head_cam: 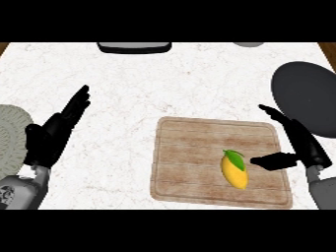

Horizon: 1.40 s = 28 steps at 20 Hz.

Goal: Pick the lemon from the cutting board and place it in the pan

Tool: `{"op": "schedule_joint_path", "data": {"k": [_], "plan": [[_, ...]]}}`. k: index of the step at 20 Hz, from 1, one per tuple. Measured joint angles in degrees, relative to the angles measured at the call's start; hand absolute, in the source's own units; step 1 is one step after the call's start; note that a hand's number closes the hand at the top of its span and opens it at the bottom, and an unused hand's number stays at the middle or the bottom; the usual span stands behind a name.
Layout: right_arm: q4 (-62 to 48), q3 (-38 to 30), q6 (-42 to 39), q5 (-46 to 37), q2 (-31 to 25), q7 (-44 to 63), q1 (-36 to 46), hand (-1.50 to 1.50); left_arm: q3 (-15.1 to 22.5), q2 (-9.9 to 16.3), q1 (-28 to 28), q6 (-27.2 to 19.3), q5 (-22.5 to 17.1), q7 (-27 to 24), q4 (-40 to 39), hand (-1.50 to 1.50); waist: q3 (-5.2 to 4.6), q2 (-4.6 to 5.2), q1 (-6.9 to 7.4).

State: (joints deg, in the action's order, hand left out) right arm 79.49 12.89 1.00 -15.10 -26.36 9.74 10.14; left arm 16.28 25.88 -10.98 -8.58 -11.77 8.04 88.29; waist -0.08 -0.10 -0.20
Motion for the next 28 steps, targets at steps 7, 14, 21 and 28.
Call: {"op": "schedule_joint_path", "data": {"k": [7,14,21,28], "plan": [[5.8,6.2,-13.8,-4.1,-5.4,17.5,6.9,-1.50,0.2,-0.8,-0.5,0.4,0.9,0.9,0.4,0.00,-0.06,-0.07,0.57],[4.9,11.1,-33.5,1.9,-3.9,35.0,16.2,-1.50,0.1,-0.9,0.5,1.6,1.2,0.0,0.5,0.00,-0.10,0.08,1.41],[3.5,13.8,-38.0,9.1,3.2,44.9,21.1,-1.50,-0.1,-1.9,0.6,1.4,2.3,1.3,1.3,0.00,-0.03,-0.05,0.73],[4.3,17.1,-37.8,8.7,4.2,48.5,21.0,-1.50,-1.7,-1.5,1.6,2.0,2.6,2.6,3.4,0.00,0.01,-0.10,0.35]]}}
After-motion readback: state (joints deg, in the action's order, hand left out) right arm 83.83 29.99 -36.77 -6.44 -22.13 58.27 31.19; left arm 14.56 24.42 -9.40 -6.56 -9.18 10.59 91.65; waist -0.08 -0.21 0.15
